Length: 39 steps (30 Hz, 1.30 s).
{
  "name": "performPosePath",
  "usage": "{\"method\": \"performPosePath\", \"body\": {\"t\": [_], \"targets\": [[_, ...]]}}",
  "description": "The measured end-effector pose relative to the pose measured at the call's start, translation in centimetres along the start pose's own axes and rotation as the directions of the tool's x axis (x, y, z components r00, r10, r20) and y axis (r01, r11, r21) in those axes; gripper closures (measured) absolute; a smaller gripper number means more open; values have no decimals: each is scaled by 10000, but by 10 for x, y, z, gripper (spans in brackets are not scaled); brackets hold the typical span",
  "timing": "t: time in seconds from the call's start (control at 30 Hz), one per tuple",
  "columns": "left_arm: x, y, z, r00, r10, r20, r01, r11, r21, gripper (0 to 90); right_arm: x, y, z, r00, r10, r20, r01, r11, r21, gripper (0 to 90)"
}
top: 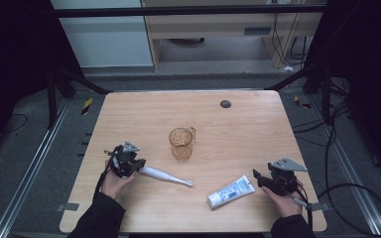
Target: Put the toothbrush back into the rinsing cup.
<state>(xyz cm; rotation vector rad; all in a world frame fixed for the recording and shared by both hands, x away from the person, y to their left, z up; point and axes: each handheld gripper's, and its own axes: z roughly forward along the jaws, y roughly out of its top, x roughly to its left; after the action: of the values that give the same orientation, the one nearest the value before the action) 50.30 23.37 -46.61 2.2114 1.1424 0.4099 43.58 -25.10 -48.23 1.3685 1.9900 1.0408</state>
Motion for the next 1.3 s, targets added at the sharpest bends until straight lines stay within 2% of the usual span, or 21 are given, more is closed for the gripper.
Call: {"method": "performPosePath", "body": {"t": [0.73, 0.97, 1.23, 1.3], "targets": [[-8, -4, -5, 9993, 302, 236, -305, 9995, 106, 898, 0, 0, 1, 10000, -62, -6, 62, 9999, 124, 353], [-10, 0, -4, 9985, 430, 327, -428, 9991, -72, 898, 0, 0, 1, 10000, -43, 12, 43, 9999, 100, 353], [-18, 13, 8, 9951, 687, 705, -672, 9975, -228, 898, 1, 1, 3, 10000, 12, -68, -11, 9999, 165, 353], [-24, 14, 13, 9916, 922, 902, -911, 9957, -162, 899, 0, 1, 3, 10000, -67, -23, 67, 9999, 126, 353]]}}
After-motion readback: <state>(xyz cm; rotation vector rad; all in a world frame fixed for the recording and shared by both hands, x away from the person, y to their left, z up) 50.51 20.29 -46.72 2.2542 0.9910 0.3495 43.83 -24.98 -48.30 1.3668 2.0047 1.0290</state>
